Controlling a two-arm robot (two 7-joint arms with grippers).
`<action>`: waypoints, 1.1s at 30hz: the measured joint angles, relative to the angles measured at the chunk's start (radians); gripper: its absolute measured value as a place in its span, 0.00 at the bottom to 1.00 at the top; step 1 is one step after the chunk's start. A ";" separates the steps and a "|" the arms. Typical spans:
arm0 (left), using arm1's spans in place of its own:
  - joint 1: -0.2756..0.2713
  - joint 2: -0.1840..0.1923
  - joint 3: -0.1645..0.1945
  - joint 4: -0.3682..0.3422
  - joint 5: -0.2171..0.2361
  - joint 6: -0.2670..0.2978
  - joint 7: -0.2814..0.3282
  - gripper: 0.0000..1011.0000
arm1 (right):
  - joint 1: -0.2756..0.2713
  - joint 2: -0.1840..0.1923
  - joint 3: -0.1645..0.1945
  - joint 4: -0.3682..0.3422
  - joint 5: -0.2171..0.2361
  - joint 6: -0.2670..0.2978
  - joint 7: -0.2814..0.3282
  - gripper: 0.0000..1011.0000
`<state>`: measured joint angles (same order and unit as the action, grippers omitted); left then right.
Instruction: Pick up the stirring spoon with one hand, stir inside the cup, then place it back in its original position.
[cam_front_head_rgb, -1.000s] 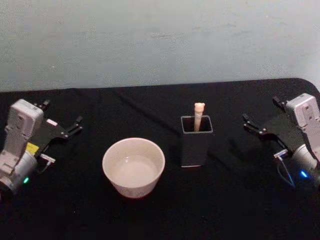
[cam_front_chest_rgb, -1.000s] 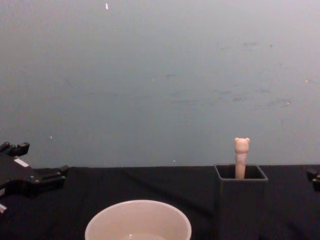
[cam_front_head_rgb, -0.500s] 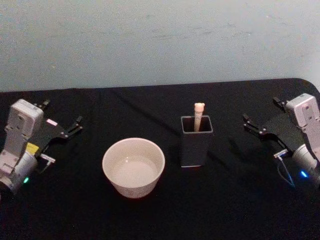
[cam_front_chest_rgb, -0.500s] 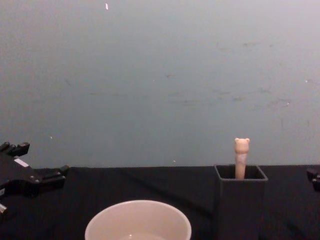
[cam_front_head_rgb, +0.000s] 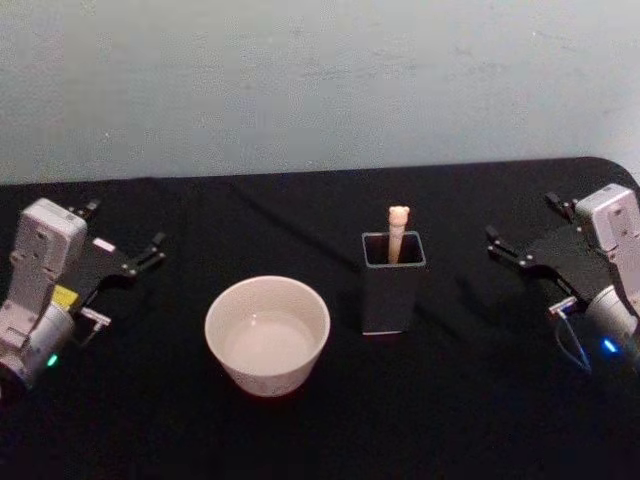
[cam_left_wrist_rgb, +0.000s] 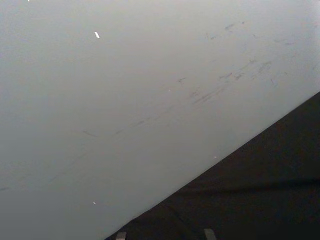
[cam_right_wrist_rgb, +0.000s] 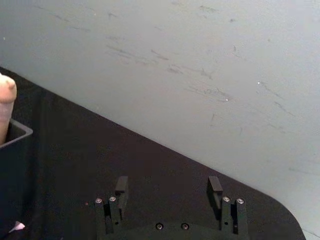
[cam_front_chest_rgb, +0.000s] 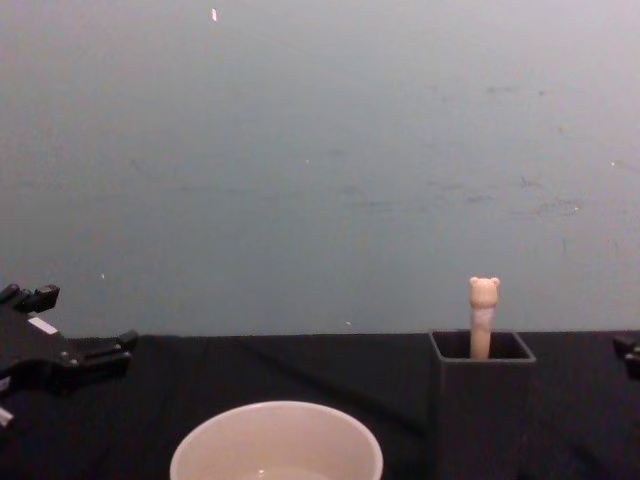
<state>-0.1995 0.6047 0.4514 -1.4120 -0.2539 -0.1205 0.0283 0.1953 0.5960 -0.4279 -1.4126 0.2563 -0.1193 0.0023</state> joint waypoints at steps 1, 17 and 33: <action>0.000 0.000 0.000 0.000 0.000 0.000 0.000 0.99 | -0.001 -0.001 0.003 -0.001 0.004 0.001 0.005 0.99; 0.000 0.000 0.000 0.000 0.000 0.000 0.000 0.99 | -0.035 -0.015 0.124 -0.090 0.189 0.007 0.150 0.99; 0.000 0.000 0.000 0.000 0.000 0.000 0.000 0.99 | -0.057 -0.027 0.122 -0.171 0.285 0.019 0.363 0.99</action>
<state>-0.1996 0.6047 0.4514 -1.4119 -0.2539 -0.1205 0.0283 0.1386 0.5694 -0.3061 -1.5833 0.5412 -0.0999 0.3649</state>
